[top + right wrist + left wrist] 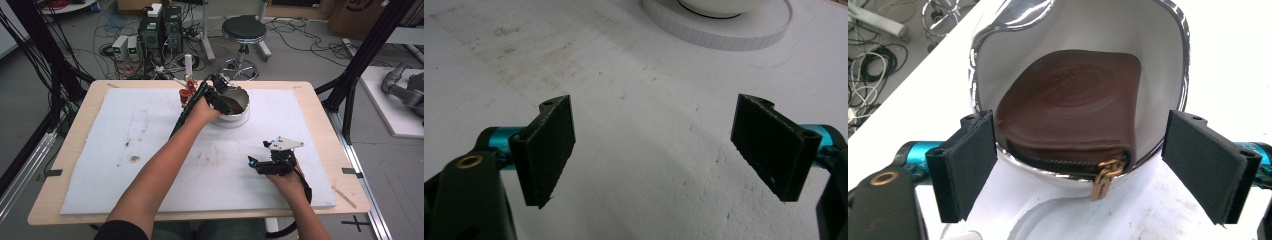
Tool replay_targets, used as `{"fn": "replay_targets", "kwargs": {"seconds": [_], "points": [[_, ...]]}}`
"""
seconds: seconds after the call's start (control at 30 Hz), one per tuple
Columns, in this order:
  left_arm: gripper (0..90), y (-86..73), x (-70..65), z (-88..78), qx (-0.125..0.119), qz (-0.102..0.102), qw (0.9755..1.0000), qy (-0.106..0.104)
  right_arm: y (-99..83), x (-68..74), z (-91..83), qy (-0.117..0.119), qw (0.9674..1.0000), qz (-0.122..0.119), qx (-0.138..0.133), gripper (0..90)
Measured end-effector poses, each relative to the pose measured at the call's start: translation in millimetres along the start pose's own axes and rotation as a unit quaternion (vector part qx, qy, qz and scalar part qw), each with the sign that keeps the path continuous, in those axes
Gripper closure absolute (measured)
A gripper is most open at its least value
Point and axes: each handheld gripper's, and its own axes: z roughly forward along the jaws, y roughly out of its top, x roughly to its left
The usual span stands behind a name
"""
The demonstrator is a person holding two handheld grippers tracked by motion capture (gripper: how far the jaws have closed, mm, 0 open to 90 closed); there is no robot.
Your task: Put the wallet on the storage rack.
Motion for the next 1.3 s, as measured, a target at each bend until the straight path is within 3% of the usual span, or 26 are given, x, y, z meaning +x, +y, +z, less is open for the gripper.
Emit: {"fn": "replay_targets", "kwargs": {"seconds": [0.23, 0.57, 0.9, 1.0, 1.3], "points": [[14.5, -8.8, 2.0, -15.4, -0.018, -0.009, 0.9998, -0.003, 0.2, 0.6, -0.5, -0.002, 1.0, -0.002, -0.001, 17.9], [14.6, -32.6, -1.8, -52.3, -0.057, -0.013, 0.9979, -0.028, 0.5, 2.1, -1.8, -0.003, 1.0, -0.003, -0.003, 17.9], [14.6, -78.6, -6.6, -83.6, -0.087, -0.025, 0.9948, -0.047, 1.6, 5.2, -3.2, -0.003, 1.0, -0.002, -0.006, 17.9], [11.4, -91.3, -8.5, -90.6, -0.092, -0.025, 0.9949, -0.035, 2.0, 6.1, -2.9, -0.003, 1.0, -0.002, -0.005, 17.9], [9.6, -128.9, -7.3, -109.0, -0.094, -0.044, 0.994, -0.034, 3.1, 6.0, -2.4, -0.005, 1.0, -0.002, -0.005, 17.9]]}}
